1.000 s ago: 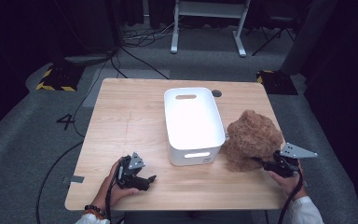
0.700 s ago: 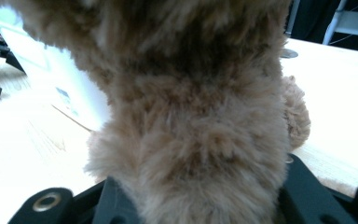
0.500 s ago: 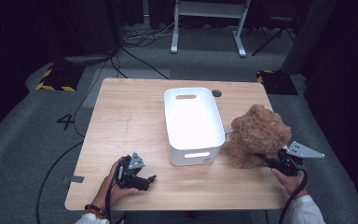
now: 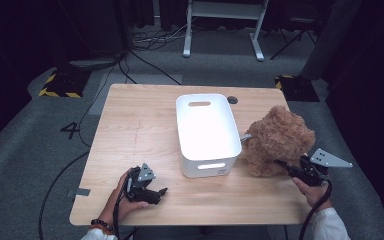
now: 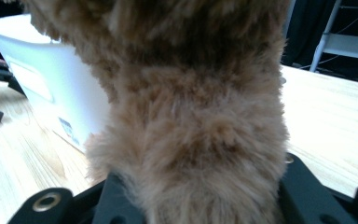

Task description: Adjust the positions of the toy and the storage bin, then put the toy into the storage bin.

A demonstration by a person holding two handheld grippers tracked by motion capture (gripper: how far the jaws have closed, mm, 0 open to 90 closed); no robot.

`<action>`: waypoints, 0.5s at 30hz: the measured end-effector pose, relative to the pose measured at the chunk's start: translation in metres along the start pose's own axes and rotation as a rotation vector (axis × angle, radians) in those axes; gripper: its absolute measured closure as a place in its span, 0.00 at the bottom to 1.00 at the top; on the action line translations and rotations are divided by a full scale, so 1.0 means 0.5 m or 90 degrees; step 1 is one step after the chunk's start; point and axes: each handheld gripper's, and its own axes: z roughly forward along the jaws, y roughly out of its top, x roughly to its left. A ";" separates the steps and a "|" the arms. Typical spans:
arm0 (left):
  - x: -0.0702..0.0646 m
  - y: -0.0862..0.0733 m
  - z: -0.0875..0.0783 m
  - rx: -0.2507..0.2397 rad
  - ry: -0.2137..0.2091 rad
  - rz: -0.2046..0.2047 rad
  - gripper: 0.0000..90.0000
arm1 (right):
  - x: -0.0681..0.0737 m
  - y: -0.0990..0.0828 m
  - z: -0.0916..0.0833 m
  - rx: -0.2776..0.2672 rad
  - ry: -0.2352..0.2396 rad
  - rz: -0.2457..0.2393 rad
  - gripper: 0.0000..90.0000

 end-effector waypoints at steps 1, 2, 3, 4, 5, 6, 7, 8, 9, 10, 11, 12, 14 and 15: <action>0.000 0.000 0.000 -0.001 0.000 0.000 0.16 | 0.001 0.002 0.000 -0.002 -0.001 0.001 0.71; 0.000 0.000 0.000 0.000 -0.001 0.000 0.16 | 0.001 0.004 0.000 -0.004 -0.001 0.001 0.71; 0.000 0.000 0.000 0.000 0.000 0.000 0.16 | 0.001 0.005 0.000 -0.006 0.000 0.002 0.71; 0.000 0.000 0.000 0.000 -0.001 0.001 0.16 | 0.001 0.006 0.000 -0.008 0.001 0.001 0.71; 0.000 0.000 0.000 0.000 -0.001 0.001 0.16 | 0.001 0.007 0.001 -0.009 0.001 0.002 0.71; 0.000 0.000 0.000 0.000 -0.001 0.001 0.16 | 0.000 0.007 0.001 -0.009 0.002 0.002 0.71; 0.000 0.000 0.000 0.000 -0.001 0.000 0.16 | 0.000 0.008 0.001 -0.009 0.000 0.001 0.71; 0.000 0.000 0.000 0.000 -0.001 0.001 0.16 | 0.000 0.009 0.001 -0.009 0.000 0.001 0.71; 0.000 0.000 0.000 0.000 0.000 0.001 0.16 | -0.001 0.010 0.000 -0.012 0.001 0.001 0.71; 0.000 0.000 0.000 0.000 0.000 0.000 0.16 | -0.001 0.012 -0.001 -0.012 0.000 0.002 0.71; 0.000 0.000 0.000 0.000 -0.001 0.000 0.16 | -0.002 0.014 -0.002 -0.013 -0.001 0.001 0.71; 0.000 0.000 0.000 0.000 -0.001 0.001 0.16 | -0.003 0.017 -0.004 -0.015 -0.001 0.000 0.71; 0.000 0.000 0.000 0.000 -0.001 0.000 0.16 | -0.005 0.024 -0.007 -0.023 -0.003 0.002 0.71; 0.000 0.000 0.001 0.000 -0.002 0.000 0.16 | -0.005 0.028 -0.009 -0.026 -0.005 0.002 0.71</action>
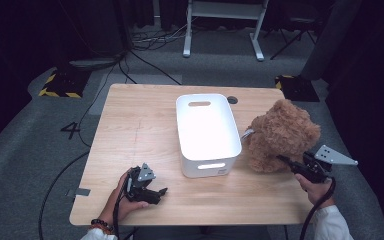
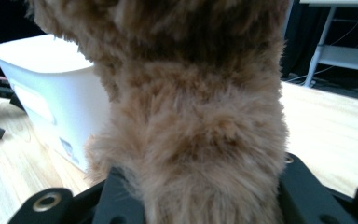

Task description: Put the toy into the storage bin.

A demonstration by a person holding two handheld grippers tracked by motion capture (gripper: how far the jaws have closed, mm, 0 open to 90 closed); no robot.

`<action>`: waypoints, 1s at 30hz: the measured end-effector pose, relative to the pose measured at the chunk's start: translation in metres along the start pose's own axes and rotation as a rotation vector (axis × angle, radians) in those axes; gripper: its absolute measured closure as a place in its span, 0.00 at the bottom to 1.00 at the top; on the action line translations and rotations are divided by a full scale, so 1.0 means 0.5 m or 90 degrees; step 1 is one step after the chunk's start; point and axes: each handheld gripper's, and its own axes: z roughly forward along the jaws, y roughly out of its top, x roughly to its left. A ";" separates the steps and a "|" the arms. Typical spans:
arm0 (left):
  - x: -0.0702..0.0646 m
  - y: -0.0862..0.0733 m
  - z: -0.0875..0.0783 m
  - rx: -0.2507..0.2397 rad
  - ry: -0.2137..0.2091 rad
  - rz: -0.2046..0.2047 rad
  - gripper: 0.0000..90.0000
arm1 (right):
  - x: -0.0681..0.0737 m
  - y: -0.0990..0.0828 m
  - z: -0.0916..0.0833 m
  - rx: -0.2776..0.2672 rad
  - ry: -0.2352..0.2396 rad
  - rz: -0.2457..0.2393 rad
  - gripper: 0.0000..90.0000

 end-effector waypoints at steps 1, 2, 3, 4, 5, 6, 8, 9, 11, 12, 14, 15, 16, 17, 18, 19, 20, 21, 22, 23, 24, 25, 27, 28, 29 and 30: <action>0.000 0.000 0.000 0.000 0.000 0.000 0.16 | 0.000 0.004 -0.001 -0.004 -0.001 -0.002 0.71; 0.000 0.000 0.000 0.000 0.000 0.000 0.16 | 0.000 0.004 -0.001 -0.004 -0.001 -0.002 0.71; 0.000 0.000 0.000 0.000 0.000 0.000 0.16 | 0.000 0.011 -0.002 -0.008 -0.001 -0.003 0.71; 0.000 0.000 0.000 0.000 0.000 0.000 0.16 | 0.000 0.014 -0.002 -0.009 -0.001 -0.005 0.71; 0.000 0.000 0.000 0.000 0.001 0.000 0.16 | 0.000 0.017 -0.001 -0.010 -0.001 -0.007 0.71; 0.000 0.000 0.000 0.000 0.001 0.000 0.16 | 0.000 0.020 -0.001 -0.010 -0.002 -0.009 0.71; 0.000 0.000 0.000 0.000 0.001 0.000 0.16 | 0.000 0.026 -0.001 -0.014 -0.003 -0.011 0.71; 0.000 0.000 0.000 0.000 0.001 0.000 0.16 | 0.000 0.029 -0.002 -0.014 -0.005 -0.012 0.71; 0.000 0.000 0.000 0.000 0.001 0.000 0.16 | -0.001 0.034 -0.004 -0.019 -0.005 -0.011 0.71; 0.000 0.000 0.000 0.000 0.001 -0.001 0.16 | -0.002 0.036 -0.005 -0.021 -0.006 -0.012 0.71; -0.001 -0.001 0.000 -0.001 0.004 -0.002 0.16 | -0.003 0.042 -0.006 -0.023 -0.007 -0.014 0.71; -0.001 -0.001 0.000 -0.001 0.004 -0.002 0.16 | -0.003 0.045 -0.007 -0.024 -0.008 -0.015 0.71; -0.001 -0.001 0.000 -0.001 0.004 -0.002 0.16 | -0.003 0.047 -0.008 -0.027 -0.009 -0.015 0.71; -0.001 -0.001 0.000 -0.001 0.004 -0.002 0.16 | -0.004 0.050 -0.008 -0.030 -0.009 -0.015 0.71; -0.001 0.000 0.000 -0.001 0.005 -0.002 0.16 | -0.004 0.052 -0.009 -0.033 -0.009 -0.015 0.71; -0.001 0.000 0.000 0.000 0.005 -0.003 0.16 | -0.004 0.054 -0.010 -0.035 -0.009 -0.015 0.71; -0.001 0.000 0.000 -0.001 0.004 -0.004 0.16 | -0.004 0.057 -0.010 -0.037 -0.009 -0.014 0.71; -0.001 0.000 0.000 -0.001 0.005 -0.004 0.16 | -0.004 0.060 -0.010 -0.038 -0.009 -0.015 0.71; -0.001 0.000 0.000 -0.001 0.005 -0.003 0.16 | -0.003 0.063 -0.011 -0.038 -0.009 -0.017 0.71; -0.001 0.000 0.000 -0.002 0.005 -0.004 0.16 | -0.003 0.066 -0.011 -0.039 -0.010 -0.017 0.71; -0.001 0.000 0.000 -0.002 0.005 -0.004 0.16 | -0.002 0.069 -0.011 -0.041 -0.011 -0.019 0.71; -0.001 0.000 0.000 -0.001 0.005 -0.004 0.16 | -0.001 0.072 -0.010 -0.043 -0.009 -0.020 0.71; -0.001 0.000 0.000 -0.001 0.005 -0.004 0.16 | 0.000 0.079 -0.011 -0.047 -0.010 -0.023 0.71; -0.001 0.000 0.000 -0.001 0.005 -0.004 0.16 | 0.001 0.082 -0.011 -0.049 -0.010 -0.023 0.71; -0.001 0.000 0.000 0.000 0.005 -0.003 0.16 | 0.002 0.086 -0.011 -0.052 -0.009 -0.025 0.71; -0.001 0.000 0.000 -0.001 0.005 -0.004 0.16 | 0.003 0.089 -0.010 -0.055 -0.008 -0.023 0.71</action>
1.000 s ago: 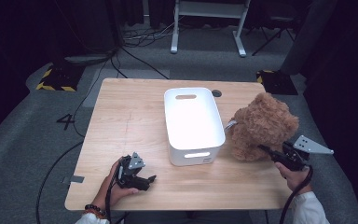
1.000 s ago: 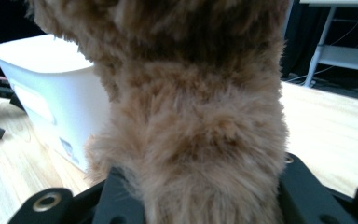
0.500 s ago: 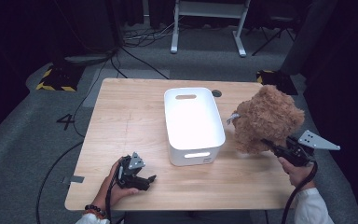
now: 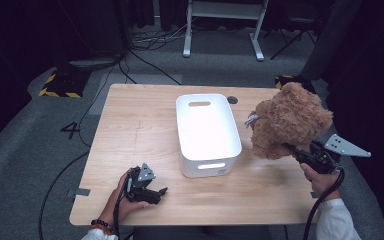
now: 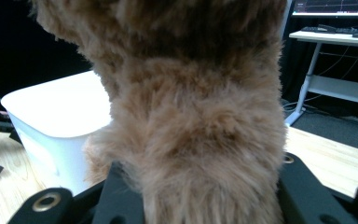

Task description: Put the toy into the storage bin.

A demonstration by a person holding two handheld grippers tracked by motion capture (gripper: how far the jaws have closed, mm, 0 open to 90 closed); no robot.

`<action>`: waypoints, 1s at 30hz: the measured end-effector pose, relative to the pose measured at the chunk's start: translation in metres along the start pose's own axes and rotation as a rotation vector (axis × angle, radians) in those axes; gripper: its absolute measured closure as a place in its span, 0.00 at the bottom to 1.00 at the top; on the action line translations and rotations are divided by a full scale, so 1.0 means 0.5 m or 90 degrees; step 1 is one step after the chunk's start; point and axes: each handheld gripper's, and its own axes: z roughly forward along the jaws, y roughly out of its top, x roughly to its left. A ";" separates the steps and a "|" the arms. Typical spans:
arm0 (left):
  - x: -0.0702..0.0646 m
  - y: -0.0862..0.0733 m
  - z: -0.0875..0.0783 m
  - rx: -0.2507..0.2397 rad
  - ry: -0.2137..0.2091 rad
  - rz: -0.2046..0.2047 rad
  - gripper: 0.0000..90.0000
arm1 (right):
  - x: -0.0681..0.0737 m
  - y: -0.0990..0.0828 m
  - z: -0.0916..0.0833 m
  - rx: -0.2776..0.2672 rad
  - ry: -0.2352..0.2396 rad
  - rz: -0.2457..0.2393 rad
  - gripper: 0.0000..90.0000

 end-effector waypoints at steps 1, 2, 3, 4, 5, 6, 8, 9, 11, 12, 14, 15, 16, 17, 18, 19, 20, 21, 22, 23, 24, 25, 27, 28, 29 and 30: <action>0.000 0.000 0.000 0.000 0.000 0.000 0.16 | 0.001 0.004 0.001 0.000 -0.001 -0.003 0.71; 0.000 0.000 0.000 0.000 0.000 0.000 0.16 | 0.002 0.008 0.001 0.000 -0.001 -0.005 0.71; 0.000 0.000 0.000 0.000 0.000 0.000 0.16 | 0.003 0.011 0.002 -0.002 -0.002 -0.006 0.71; 0.000 0.000 0.000 0.000 0.000 0.000 0.16 | 0.003 0.015 0.002 -0.003 -0.002 -0.010 0.71; 0.000 0.000 0.000 0.001 0.000 0.001 0.16 | 0.003 0.018 0.002 -0.004 -0.002 -0.010 0.71; 0.000 0.000 0.000 0.000 0.001 0.000 0.16 | 0.003 0.021 0.002 -0.004 -0.001 -0.011 0.71; 0.000 0.000 0.000 0.000 0.001 0.001 0.16 | 0.003 0.027 0.001 -0.008 -0.002 -0.014 0.71; 0.000 0.000 0.000 0.001 0.001 0.001 0.16 | 0.003 0.030 0.000 -0.009 -0.002 -0.014 0.71; 0.000 0.000 0.000 0.000 0.001 0.001 0.16 | 0.002 0.035 -0.001 -0.012 -0.004 -0.015 0.70; 0.000 0.000 0.000 0.000 0.000 0.001 0.16 | 0.002 0.039 -0.002 -0.013 -0.004 -0.016 0.70; 0.000 0.000 0.000 0.000 0.000 0.001 0.16 | 0.001 0.044 -0.003 -0.015 -0.005 -0.017 0.70; 0.000 0.000 0.000 0.001 0.001 0.001 0.16 | 0.001 0.047 -0.003 -0.016 -0.005 -0.018 0.70; 0.000 0.000 0.000 0.000 0.000 0.001 0.16 | 0.001 0.049 -0.004 -0.017 -0.006 -0.018 0.70; 0.000 0.000 0.000 0.000 0.000 0.001 0.16 | 0.000 0.051 -0.003 -0.019 -0.006 -0.017 0.70; 0.000 0.000 0.000 0.000 0.000 0.001 0.16 | 0.000 0.053 -0.003 -0.020 -0.007 -0.018 0.70; 0.000 0.000 0.000 0.000 0.000 0.001 0.16 | 0.000 0.054 -0.003 -0.021 -0.006 -0.018 0.70; 0.000 0.000 0.000 0.001 0.001 0.001 0.16 | 0.000 0.056 -0.001 -0.022 -0.005 -0.017 0.70; 0.000 0.000 0.000 0.000 0.000 0.001 0.16 | 0.001 0.057 0.000 -0.022 -0.005 -0.018 0.70; 0.000 0.000 0.000 0.000 0.000 0.001 0.16 | 0.001 0.059 0.002 -0.022 -0.004 -0.018 0.70; 0.000 0.000 0.000 0.000 0.000 0.001 0.16 | 0.003 0.061 0.004 -0.024 -0.003 -0.018 0.70; 0.000 0.000 0.000 0.000 0.000 0.001 0.16 | 0.004 0.063 0.007 -0.024 -0.003 -0.019 0.70; 0.000 0.000 0.000 0.000 0.000 0.001 0.16 | 0.006 0.066 0.010 -0.024 -0.001 -0.019 0.70; 0.000 0.000 0.000 0.000 0.001 0.001 0.16 | 0.010 0.072 0.016 -0.026 0.003 -0.023 0.70; 0.000 0.000 0.000 0.000 0.000 0.001 0.16 | 0.013 0.076 0.020 -0.027 0.004 -0.025 0.70; 0.000 0.000 0.000 0.000 0.000 0.001 0.16 | 0.016 0.079 0.024 -0.029 0.006 -0.025 0.70; 0.000 0.000 0.000 0.000 0.000 0.001 0.16 | 0.018 0.082 0.027 -0.031 0.009 -0.026 0.70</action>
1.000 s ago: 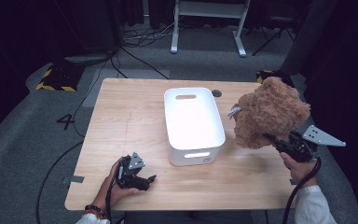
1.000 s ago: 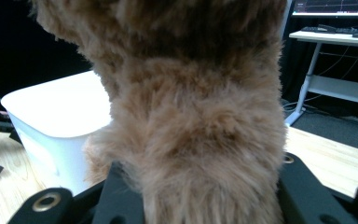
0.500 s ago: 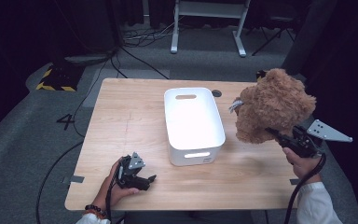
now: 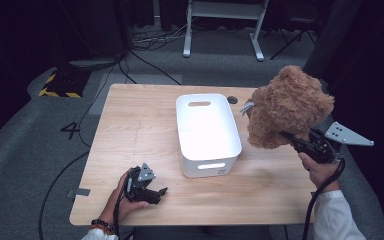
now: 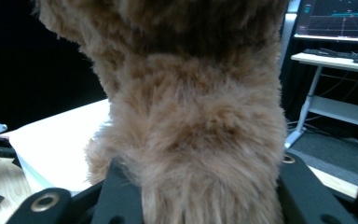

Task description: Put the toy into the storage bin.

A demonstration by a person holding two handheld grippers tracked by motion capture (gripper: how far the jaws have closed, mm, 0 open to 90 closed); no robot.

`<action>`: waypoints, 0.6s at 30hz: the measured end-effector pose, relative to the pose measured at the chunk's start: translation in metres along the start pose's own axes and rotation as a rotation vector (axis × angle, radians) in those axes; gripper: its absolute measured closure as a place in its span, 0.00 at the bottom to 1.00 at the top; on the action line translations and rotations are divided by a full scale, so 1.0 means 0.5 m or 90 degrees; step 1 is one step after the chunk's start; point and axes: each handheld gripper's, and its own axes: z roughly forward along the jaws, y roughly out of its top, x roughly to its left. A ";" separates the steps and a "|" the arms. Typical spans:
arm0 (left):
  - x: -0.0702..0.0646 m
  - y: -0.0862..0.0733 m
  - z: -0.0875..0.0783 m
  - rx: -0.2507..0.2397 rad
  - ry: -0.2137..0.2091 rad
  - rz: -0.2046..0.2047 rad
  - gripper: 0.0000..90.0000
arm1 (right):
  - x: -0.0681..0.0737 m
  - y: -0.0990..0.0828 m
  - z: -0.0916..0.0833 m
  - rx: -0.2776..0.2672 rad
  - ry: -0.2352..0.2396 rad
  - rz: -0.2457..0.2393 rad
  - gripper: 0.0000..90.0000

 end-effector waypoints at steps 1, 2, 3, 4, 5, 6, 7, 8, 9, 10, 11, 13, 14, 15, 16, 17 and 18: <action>0.000 0.000 0.000 0.000 0.000 -0.001 0.16 | 0.003 0.002 0.004 -0.003 0.002 0.000 0.70; 0.000 0.000 0.000 0.000 0.000 -0.001 0.16 | 0.005 0.005 0.008 -0.006 0.005 0.001 0.70; 0.000 0.000 0.000 0.000 0.000 -0.001 0.16 | 0.008 0.007 0.012 -0.008 0.008 0.002 0.70; 0.000 0.000 0.000 0.000 0.001 -0.001 0.16 | 0.010 0.009 0.017 -0.009 0.012 0.002 0.70; 0.000 0.000 0.000 0.000 0.000 -0.001 0.16 | 0.012 0.011 0.021 -0.010 0.013 0.001 0.70; 0.000 0.000 0.000 0.000 0.000 -0.001 0.16 | 0.014 0.013 0.025 -0.010 0.016 -0.001 0.70; 0.000 0.000 0.000 0.000 0.000 -0.001 0.16 | 0.017 0.015 0.028 -0.010 0.019 -0.003 0.70; 0.000 0.000 0.000 0.000 0.000 -0.001 0.16 | 0.020 0.018 0.031 -0.011 0.019 -0.005 0.70; 0.000 0.000 0.000 0.000 0.000 -0.001 0.16 | 0.022 0.020 0.032 -0.016 0.020 -0.006 0.70; 0.000 0.000 0.000 0.000 0.001 -0.001 0.16 | 0.024 0.023 0.034 -0.022 0.026 -0.003 0.70; 0.000 0.000 0.000 0.000 0.000 0.000 0.16 | 0.026 0.025 0.036 -0.024 0.030 -0.002 0.70; 0.000 0.000 0.000 0.000 0.000 -0.001 0.16 | 0.030 0.030 0.042 -0.027 0.035 0.000 0.70; 0.000 0.000 0.000 0.000 0.000 -0.001 0.16 | 0.032 0.032 0.045 -0.029 0.038 0.001 0.70; 0.000 0.000 0.000 0.000 -0.001 -0.001 0.16 | 0.035 0.034 0.049 -0.029 0.040 0.000 0.70; 0.000 0.000 0.000 0.000 0.000 -0.001 0.16 | 0.038 0.037 0.053 -0.028 0.043 -0.002 0.70; 0.000 0.000 0.000 0.001 0.000 -0.001 0.16 | 0.041 0.039 0.058 -0.027 0.045 -0.005 0.70; 0.000 0.000 0.000 0.001 0.000 -0.001 0.16 | 0.044 0.042 0.062 -0.026 0.047 -0.008 0.70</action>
